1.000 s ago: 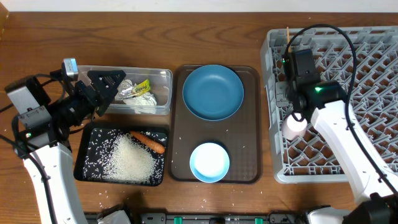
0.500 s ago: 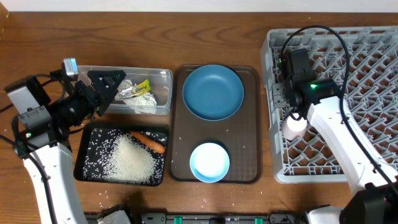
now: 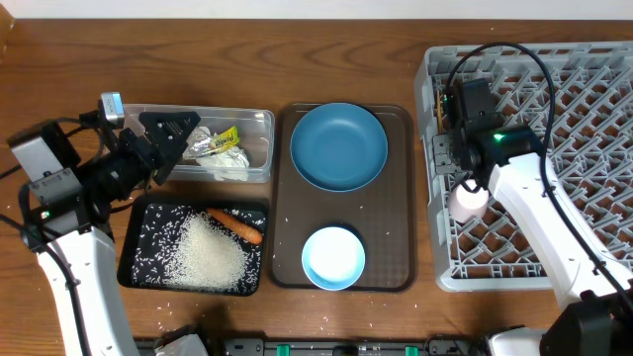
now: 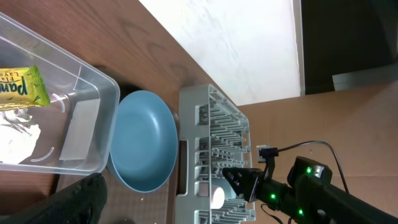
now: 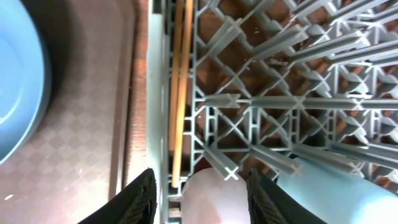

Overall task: Sort waste into correct bins and load items into the dishwasher rack
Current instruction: 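Move the right gripper down to the light-blue bowl on the tray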

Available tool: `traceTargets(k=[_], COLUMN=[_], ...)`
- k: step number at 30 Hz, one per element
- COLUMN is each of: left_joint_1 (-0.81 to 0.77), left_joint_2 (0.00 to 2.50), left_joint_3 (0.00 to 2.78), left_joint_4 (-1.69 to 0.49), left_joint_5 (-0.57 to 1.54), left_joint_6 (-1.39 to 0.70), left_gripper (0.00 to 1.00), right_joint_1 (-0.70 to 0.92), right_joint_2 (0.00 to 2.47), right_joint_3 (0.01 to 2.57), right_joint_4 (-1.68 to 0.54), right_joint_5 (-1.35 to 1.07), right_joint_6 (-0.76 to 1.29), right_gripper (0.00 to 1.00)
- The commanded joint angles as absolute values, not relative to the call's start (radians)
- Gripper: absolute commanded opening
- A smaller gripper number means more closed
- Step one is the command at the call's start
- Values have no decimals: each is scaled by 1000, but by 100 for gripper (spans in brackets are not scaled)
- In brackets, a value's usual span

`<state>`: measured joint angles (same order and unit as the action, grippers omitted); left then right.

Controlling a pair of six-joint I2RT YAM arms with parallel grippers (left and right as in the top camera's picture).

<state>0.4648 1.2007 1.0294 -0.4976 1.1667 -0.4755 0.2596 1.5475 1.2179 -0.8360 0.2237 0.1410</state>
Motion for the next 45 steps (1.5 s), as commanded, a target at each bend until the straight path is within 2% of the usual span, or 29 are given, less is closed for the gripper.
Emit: traceTargets(k=[1, 5, 12, 15, 25, 37, 45], left_joint_1=[470, 470, 470, 470, 470, 470, 470], left_joint_2=[1195, 1195, 1195, 1195, 1195, 1195, 1195], left_joint_3=[1038, 1038, 1038, 1038, 1038, 1038, 1038], left_joint_4=[-499, -499, -499, -499, -499, -499, -499], left_joint_5=[1165, 1165, 1165, 1165, 1165, 1165, 1165], left_joint_6=[-484, -484, -484, -484, -484, -484, -484], left_gripper=[98, 98, 99, 98, 98, 98, 99], right_joint_1=[252, 257, 285, 321, 614, 1058, 1225], right_joint_2=[1552, 1552, 1552, 1552, 1553, 1567, 1655], right_joint_3=[1214, 1214, 1214, 1214, 1214, 1214, 1214], right_joint_4=[-841, -838, -847, -858, -864, -859, -789], right_joint_5=[133, -9, -446, -506, -484, -23, 117], right_joint_6=[141, 142, 173, 226, 293, 535, 572], right_gripper=[46, 46, 46, 46, 44, 44, 43])
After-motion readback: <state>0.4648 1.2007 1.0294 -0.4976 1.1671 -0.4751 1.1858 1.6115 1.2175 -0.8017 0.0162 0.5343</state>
